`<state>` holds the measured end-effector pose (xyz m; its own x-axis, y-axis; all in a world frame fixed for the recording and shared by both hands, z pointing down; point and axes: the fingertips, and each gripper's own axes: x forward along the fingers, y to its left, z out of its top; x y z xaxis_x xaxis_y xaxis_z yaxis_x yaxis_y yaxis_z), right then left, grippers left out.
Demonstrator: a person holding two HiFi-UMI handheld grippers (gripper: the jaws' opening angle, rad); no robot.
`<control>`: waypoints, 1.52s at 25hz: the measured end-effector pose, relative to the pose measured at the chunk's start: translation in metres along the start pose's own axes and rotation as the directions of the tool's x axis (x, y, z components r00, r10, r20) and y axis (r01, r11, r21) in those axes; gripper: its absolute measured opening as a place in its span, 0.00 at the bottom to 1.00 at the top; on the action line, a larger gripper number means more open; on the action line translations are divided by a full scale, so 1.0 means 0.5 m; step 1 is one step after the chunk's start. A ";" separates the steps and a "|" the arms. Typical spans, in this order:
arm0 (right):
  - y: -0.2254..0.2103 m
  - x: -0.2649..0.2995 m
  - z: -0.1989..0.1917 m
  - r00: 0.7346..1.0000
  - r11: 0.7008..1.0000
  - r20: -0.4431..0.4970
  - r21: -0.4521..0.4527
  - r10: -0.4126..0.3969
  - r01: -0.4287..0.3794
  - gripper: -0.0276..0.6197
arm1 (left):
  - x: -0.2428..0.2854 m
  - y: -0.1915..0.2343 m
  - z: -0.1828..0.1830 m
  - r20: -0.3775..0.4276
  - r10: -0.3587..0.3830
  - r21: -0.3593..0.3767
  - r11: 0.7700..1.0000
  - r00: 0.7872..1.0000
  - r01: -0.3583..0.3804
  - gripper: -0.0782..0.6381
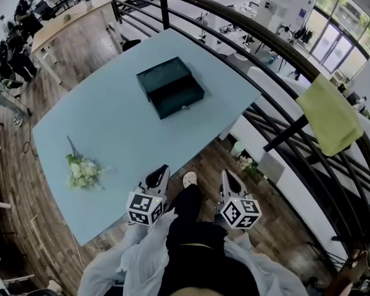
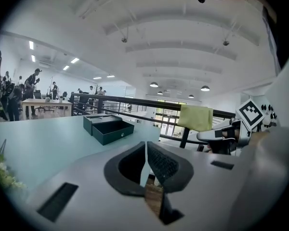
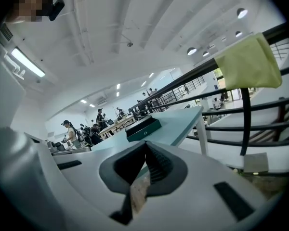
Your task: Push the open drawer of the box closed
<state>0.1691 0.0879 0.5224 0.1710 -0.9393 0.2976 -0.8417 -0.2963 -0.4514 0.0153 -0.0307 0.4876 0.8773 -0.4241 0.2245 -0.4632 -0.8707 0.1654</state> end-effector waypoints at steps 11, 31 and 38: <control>-0.049 0.123 0.077 1.000 1.000 -0.025 -0.014 -0.009 0.009 0.05 | 0.150 0.048 0.044 -0.027 -0.009 0.000 1.000 1.000 0.009 0.15; -0.064 0.332 0.138 0.991 0.998 -0.131 -0.050 0.036 -0.043 0.05 | 0.298 0.169 0.074 -0.042 0.048 -0.062 0.997 0.998 -0.051 0.15; -0.067 0.397 0.145 0.979 0.993 -0.191 -0.075 0.075 -0.091 0.05 | 0.321 0.207 0.064 -0.046 0.105 -0.091 0.990 0.993 -0.108 0.15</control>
<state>0.2681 -0.1014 0.5357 0.0063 -0.9085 0.4178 -0.8898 -0.1958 -0.4122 0.1124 -0.1969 0.5100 0.8174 -0.5009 0.2846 -0.5650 -0.7934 0.2263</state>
